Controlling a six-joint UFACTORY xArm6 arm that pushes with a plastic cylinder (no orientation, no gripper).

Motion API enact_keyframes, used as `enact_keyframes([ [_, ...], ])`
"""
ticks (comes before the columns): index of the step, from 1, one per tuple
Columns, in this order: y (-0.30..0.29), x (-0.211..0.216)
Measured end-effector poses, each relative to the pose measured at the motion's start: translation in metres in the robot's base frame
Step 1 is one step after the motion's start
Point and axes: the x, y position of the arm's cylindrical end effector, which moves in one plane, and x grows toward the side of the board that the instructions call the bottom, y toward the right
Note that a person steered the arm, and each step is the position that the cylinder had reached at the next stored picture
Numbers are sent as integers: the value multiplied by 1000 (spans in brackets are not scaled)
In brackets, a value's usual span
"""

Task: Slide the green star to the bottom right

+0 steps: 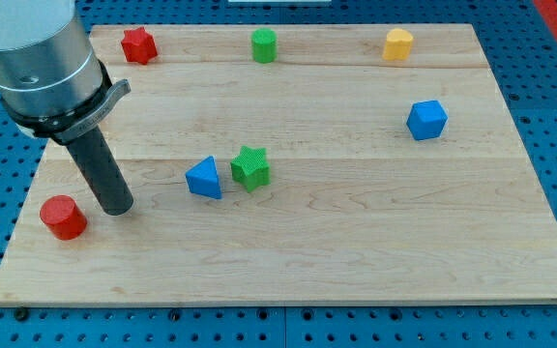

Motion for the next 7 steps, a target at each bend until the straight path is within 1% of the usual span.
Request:
enact_keyframes([
  [1, 0, 0],
  [2, 2, -24],
  [3, 60, -56],
  [4, 118, -56],
  [5, 118, -51],
  [7, 118, -57],
])
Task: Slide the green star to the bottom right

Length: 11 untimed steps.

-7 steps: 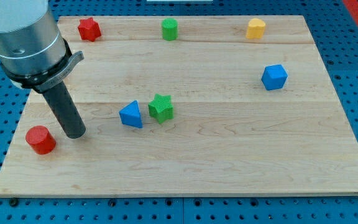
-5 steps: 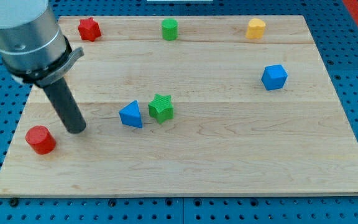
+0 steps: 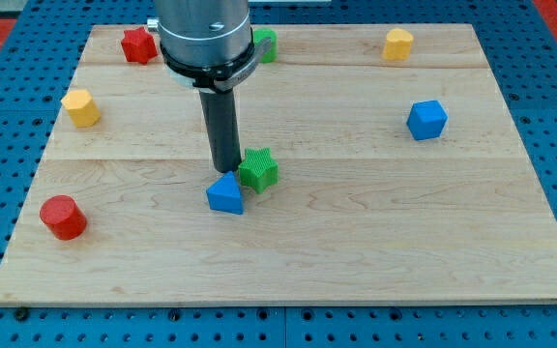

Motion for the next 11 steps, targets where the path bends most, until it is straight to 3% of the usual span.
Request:
enact_keyframes([
  [4, 2, 0],
  [8, 4, -28],
  [10, 38, 15],
  [11, 104, 39],
])
